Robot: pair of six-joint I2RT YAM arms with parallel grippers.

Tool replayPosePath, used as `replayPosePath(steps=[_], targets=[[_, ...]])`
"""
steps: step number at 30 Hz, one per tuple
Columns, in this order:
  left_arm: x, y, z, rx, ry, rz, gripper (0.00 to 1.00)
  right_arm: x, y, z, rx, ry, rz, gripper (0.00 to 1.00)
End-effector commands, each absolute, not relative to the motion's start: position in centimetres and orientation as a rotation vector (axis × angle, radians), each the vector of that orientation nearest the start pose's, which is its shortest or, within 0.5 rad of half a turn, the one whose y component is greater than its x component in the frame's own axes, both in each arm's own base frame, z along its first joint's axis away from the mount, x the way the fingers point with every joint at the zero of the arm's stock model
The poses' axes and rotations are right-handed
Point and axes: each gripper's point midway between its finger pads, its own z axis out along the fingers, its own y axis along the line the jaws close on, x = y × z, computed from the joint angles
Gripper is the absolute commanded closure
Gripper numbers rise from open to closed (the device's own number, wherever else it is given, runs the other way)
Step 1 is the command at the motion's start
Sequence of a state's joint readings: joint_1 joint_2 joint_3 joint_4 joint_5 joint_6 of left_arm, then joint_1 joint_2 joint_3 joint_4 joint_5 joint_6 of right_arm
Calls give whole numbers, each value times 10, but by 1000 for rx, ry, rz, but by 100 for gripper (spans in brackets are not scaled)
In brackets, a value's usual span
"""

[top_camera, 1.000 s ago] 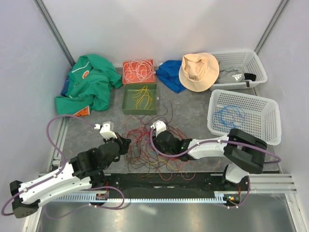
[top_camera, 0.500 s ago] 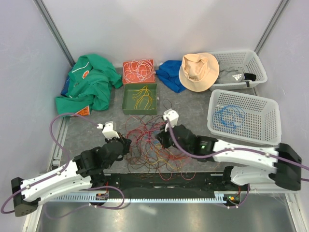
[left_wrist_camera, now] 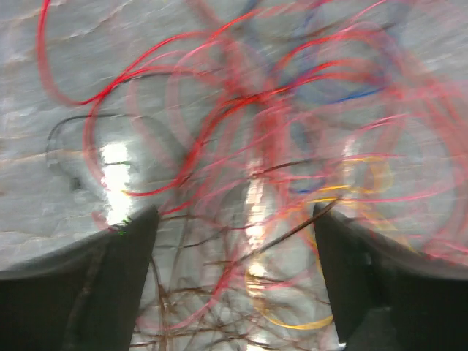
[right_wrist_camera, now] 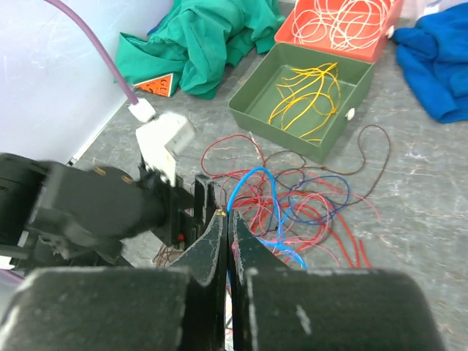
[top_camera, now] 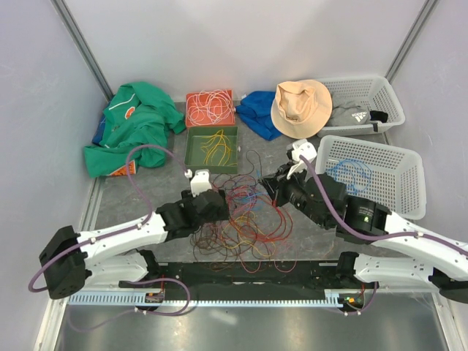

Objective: Untangle the cables

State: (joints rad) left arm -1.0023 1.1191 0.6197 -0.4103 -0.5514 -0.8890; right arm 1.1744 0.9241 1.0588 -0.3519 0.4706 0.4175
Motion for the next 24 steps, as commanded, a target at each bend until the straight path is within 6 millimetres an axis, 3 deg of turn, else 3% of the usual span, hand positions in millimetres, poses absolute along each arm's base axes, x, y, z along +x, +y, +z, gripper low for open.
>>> replayPosePath(steps=[1, 2, 5, 6, 7, 10, 13, 15, 16, 17, 22, 24], targets=[[225, -224, 164, -81, 2123, -462, 0, 183, 254, 370, -314, 1741, 714, 100], [226, -221, 193, -100, 2050, -513, 0, 183, 252, 372, -318, 1743, 710, 100], [224, -223, 239, -31, 1892, -637, 0, 181, 251, 391, -304, 1714, 739, 100], [221, -221, 278, -6, 1741, -730, 1, 180, 253, 394, -308, 1714, 749, 100], [218, -221, 278, 19, 1694, -763, 1, 180, 252, 400, -299, 1706, 760, 100], [199, -225, 321, 112, 1442, -930, 2, 178, 256, 414, -281, 1698, 805, 100], [179, -242, 346, 285, 1288, -1014, 1, 176, 259, 429, -269, 1687, 844, 100], [170, -254, 354, 385, 1233, -1038, 0, 175, 263, 432, -274, 1697, 849, 100], [169, -263, 348, 431, 1236, -1039, 1, 175, 262, 440, -261, 1689, 864, 100], [162, -268, 361, 463, 1154, -1075, 1, 174, 263, 441, -266, 1695, 869, 100], [156, -287, 368, 557, 995, -1070, 0, 170, 272, 448, -272, 1709, 918, 100], [164, -301, 358, 599, 1019, -1039, 0, 168, 276, 446, -281, 1723, 934, 100]])
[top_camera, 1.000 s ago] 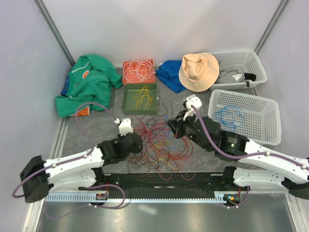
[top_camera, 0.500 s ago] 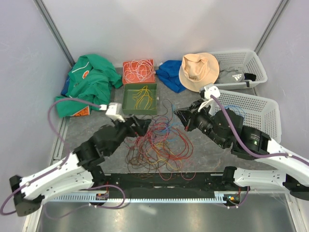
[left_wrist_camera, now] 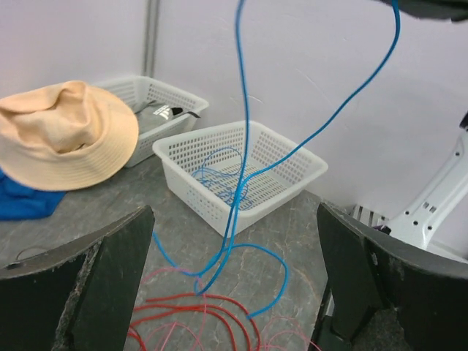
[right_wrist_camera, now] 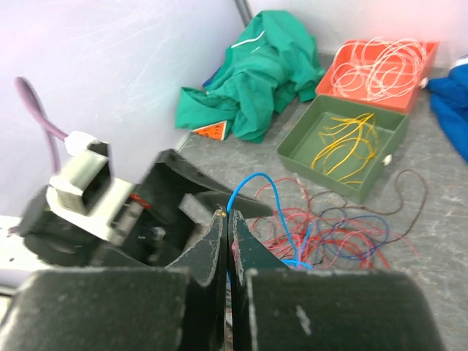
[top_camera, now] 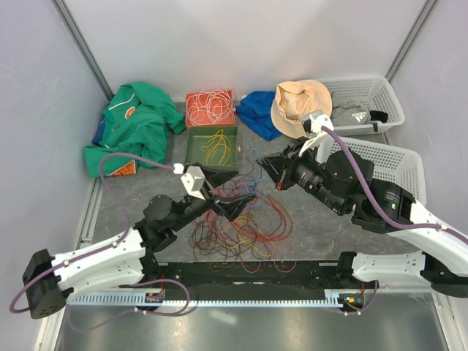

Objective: Untangle the cables

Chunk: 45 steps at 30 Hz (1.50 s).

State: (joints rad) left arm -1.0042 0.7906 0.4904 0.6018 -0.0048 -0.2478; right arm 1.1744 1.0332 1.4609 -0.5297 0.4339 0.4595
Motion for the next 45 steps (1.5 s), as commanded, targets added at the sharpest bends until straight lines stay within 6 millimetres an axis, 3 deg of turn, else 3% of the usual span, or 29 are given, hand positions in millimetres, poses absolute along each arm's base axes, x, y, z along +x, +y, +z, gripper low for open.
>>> replayPosePath(steps=[1, 6, 7, 10, 13, 15, 16, 17, 18, 19, 21, 23, 24, 26, 27, 28, 30, 32, 33, 36, 39, 45], targets=[[168, -305, 359, 599, 1023, -1029, 0, 166, 277, 448, -281, 1721, 946, 100], [185, -320, 356, 590, 1032, -982, 10, 161, 279, 447, -289, 1732, 978, 100], [186, -322, 364, 584, 1015, -984, 12, 161, 280, 446, -291, 1736, 978, 100], [191, -331, 369, 597, 1009, -978, 26, 159, 280, 443, -294, 1744, 986, 100], [188, -335, 379, 616, 987, -986, 56, 158, 278, 440, -294, 1749, 986, 100], [184, -337, 383, 651, 972, -991, 94, 158, 272, 442, -281, 1742, 986, 100], [184, -336, 390, 648, 971, -987, 98, 158, 271, 440, -276, 1744, 980, 91], [187, -334, 388, 639, 1005, -975, 98, 159, 267, 441, -274, 1737, 969, 73], [187, -332, 390, 626, 1019, -978, 98, 158, 261, 443, -267, 1725, 965, 33], [189, -328, 394, 602, 1032, -976, 98, 160, 257, 441, -257, 1728, 944, 17], [197, -315, 399, 514, 1103, -965, 98, 165, 240, 443, -208, 1703, 896, 2], [204, -299, 417, 391, 1148, -974, 98, 170, 228, 437, -181, 1688, 847, 2], [209, -295, 410, 366, 1215, -960, 98, 174, 211, 440, -123, 1660, 814, 2], [215, -282, 426, 248, 1270, -984, 98, 179, 201, 428, -79, 1638, 775, 2], [220, -278, 416, 231, 1344, -963, 98, 179, 184, 430, -39, 1602, 765, 2], [220, -273, 432, 192, 1343, -982, 98, 182, 185, 418, -29, 1594, 753, 2], [224, -271, 427, 140, 1427, -1002, 98, 181, 179, 401, -41, 1581, 737, 2], [223, -268, 443, 83, 1446, -1062, 98, 178, 179, 400, -47, 1547, 766, 3], [221, -268, 453, 73, 1441, -1089, 98, 179, 183, 388, -77, 1557, 753, 3], [219, -276, 452, 62, 1505, -1148, 98, 174, 200, 380, -143, 1549, 803, 3], [218, -286, 442, 71, 1558, -1176, 98, 167, 214, 385, -189, 1517, 877, 4], [222, -292, 415, 61, 1642, -1164, 98, 159, 224, 420, -212, 1379, 983, 4]])
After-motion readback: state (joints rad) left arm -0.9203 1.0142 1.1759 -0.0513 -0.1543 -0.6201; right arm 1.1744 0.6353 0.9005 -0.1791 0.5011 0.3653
